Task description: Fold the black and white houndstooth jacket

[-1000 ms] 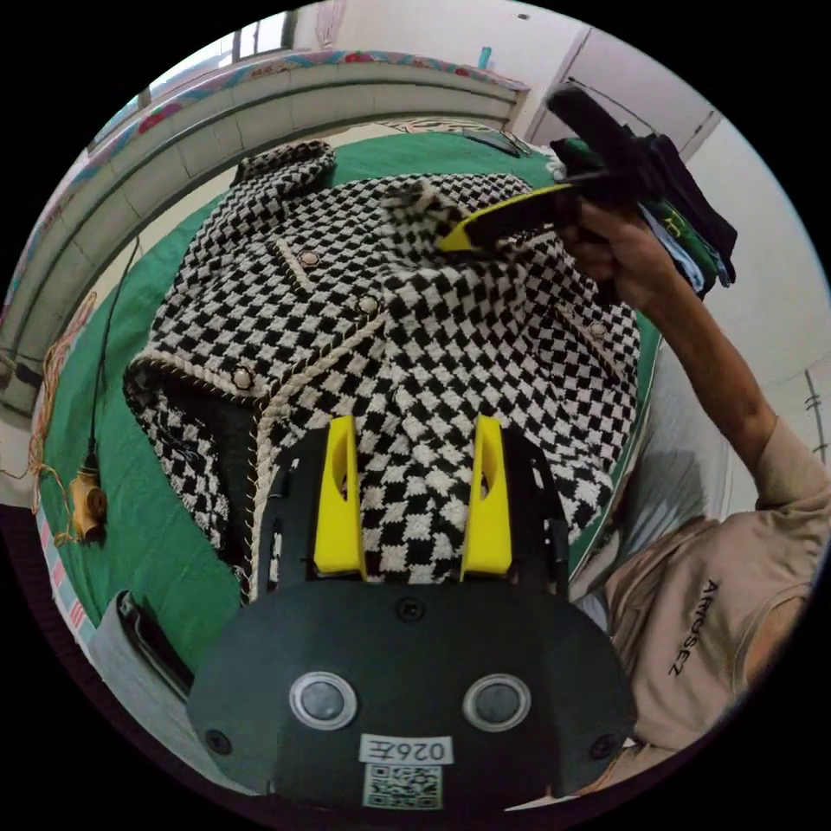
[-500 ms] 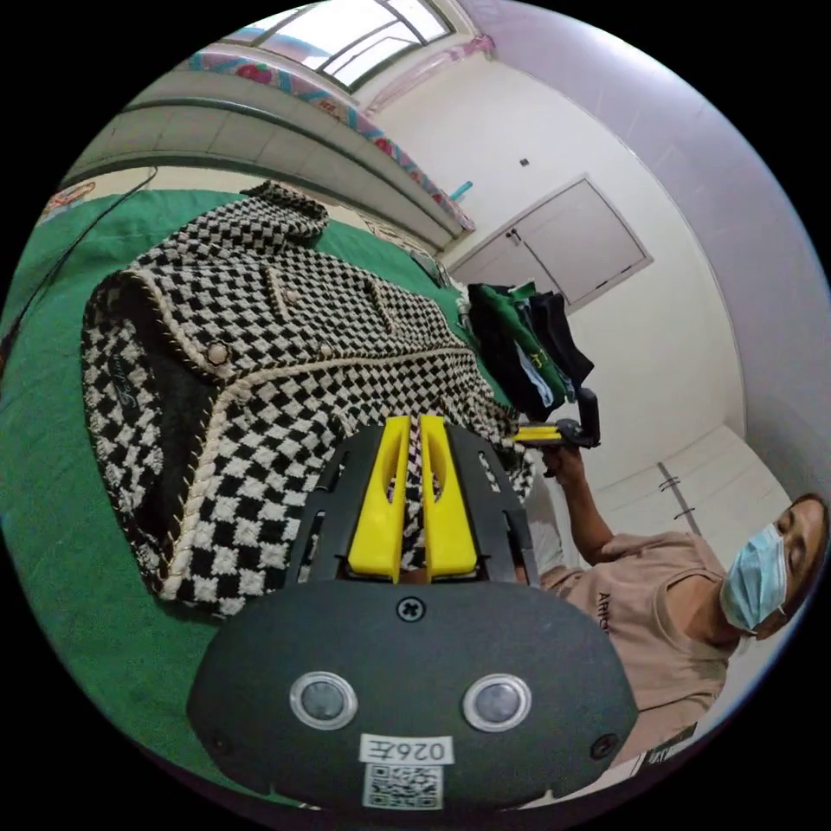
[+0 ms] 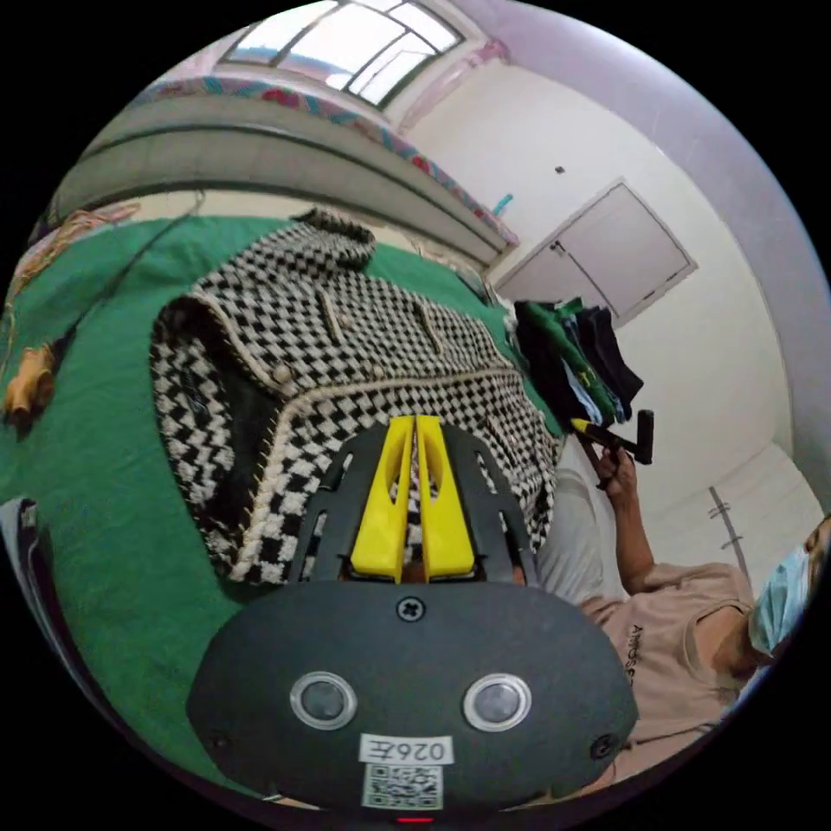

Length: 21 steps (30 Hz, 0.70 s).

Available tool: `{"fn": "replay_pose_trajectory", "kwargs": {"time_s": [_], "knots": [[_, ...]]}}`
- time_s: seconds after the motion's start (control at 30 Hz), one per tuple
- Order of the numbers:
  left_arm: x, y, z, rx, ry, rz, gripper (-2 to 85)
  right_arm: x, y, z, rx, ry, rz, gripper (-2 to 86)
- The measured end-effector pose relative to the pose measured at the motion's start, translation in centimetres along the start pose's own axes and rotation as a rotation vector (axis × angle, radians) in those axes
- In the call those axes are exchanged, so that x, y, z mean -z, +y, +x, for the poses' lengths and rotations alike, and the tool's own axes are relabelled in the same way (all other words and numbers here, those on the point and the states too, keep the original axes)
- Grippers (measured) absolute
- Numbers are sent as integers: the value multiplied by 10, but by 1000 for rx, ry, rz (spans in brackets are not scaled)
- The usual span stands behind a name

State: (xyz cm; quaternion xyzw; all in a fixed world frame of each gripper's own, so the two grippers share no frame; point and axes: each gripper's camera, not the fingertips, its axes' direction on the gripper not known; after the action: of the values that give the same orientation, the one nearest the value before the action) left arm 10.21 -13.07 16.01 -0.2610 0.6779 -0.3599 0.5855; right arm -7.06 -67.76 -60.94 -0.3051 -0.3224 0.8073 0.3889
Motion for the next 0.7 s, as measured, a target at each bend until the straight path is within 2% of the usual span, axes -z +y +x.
{"fn": "replay_pose_trajectory", "kwargs": {"time_s": [0.07,0.13,0.4,0.5,0.6,0.63,0.7], "knots": [[24,-11,-1,22,-111,167,58,5,-23,2,34,-4,57,44],[31,-25,-6,38,-186,196,90,-2,-51,4,72,9,55,47],[3,-105,-45,135,-305,10,169,-62,-174,39,70,-43,-49,60],[-12,-131,-59,166,-320,-82,156,-83,-202,57,35,-64,-104,71],[-10,-152,-60,147,-371,-183,101,-95,-223,74,-7,-126,-101,73],[1,-157,-60,137,-353,-178,73,-96,-227,78,-18,-142,-92,74],[32,-154,-61,148,-321,-5,32,-100,-245,95,-69,-209,-58,82]]}}
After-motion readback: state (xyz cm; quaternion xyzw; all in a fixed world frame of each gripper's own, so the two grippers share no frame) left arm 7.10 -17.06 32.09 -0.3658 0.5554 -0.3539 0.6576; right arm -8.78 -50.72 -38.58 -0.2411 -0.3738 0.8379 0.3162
